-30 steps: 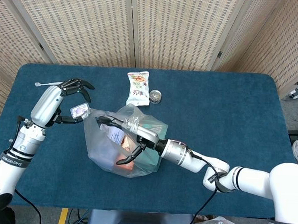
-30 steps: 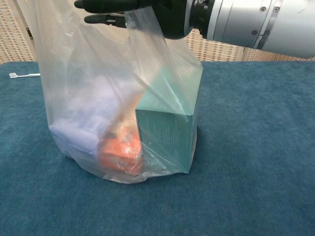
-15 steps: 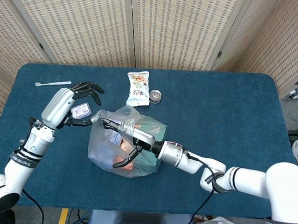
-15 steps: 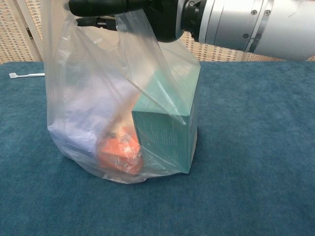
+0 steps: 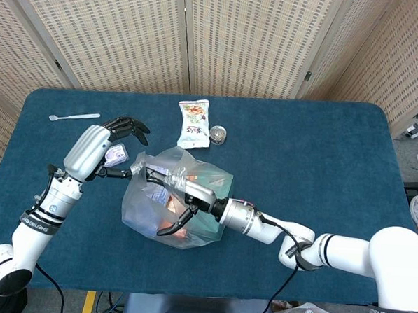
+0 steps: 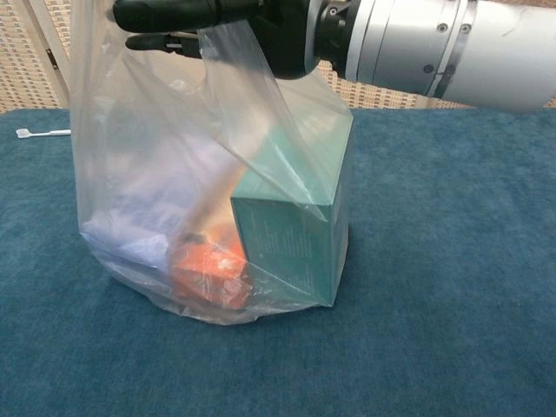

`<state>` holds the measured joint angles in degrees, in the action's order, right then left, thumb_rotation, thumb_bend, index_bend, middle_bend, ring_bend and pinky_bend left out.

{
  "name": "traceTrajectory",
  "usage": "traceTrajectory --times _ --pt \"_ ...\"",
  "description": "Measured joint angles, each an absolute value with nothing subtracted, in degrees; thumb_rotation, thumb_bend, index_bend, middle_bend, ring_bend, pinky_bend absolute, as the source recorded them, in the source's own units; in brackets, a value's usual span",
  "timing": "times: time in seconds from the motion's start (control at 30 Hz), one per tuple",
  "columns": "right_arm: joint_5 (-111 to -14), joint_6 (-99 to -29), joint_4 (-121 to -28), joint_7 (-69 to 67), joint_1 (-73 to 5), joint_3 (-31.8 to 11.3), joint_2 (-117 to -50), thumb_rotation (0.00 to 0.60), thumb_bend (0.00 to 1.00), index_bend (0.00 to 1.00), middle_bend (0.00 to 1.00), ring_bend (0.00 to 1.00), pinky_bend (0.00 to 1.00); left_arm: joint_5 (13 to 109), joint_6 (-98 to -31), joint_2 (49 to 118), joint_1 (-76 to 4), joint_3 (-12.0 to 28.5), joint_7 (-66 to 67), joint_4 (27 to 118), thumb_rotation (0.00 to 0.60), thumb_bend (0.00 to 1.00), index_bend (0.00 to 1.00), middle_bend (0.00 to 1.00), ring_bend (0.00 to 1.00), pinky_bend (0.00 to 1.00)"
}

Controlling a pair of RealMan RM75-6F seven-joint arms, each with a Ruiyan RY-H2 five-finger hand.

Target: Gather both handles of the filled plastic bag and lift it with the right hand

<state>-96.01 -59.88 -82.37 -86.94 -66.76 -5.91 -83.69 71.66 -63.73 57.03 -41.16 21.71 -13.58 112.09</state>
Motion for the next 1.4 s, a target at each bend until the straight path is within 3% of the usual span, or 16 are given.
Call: traceTrajectory --times 0.67,1.1,1.4 --pt "-95.4 -57.7 -82.2 -87.3 -68.4 -6.9 -84.6 0.600 0.00 0.00 0.09 0.00 0.02 71.0 -63.2 57.8 -42.0 22.3 -12.6 113.3 0.600 0.23 0.42 0.33 0.22 0.26" --pt "-95.6 -57.6 -83.2 -87.1 -68.7 -6.8 -84.3 0.600 0.00 0.00 0.15 0.04 0.06 70.0 -62.9 58.4 -42.9 22.8 -11.3 113.5 0.600 0.23 0.41 0.33 0.22 0.25" --pt "-94.0 -56.9 -83.9 -88.4 -68.6 -7.3 -84.0 0.600 0.00 0.21 0.34 0.23 0.23 69.1 -62.3 58.4 -43.1 22.5 -9.9 113.1 0.600 0.23 0.37 0.31 0.21 0.25"
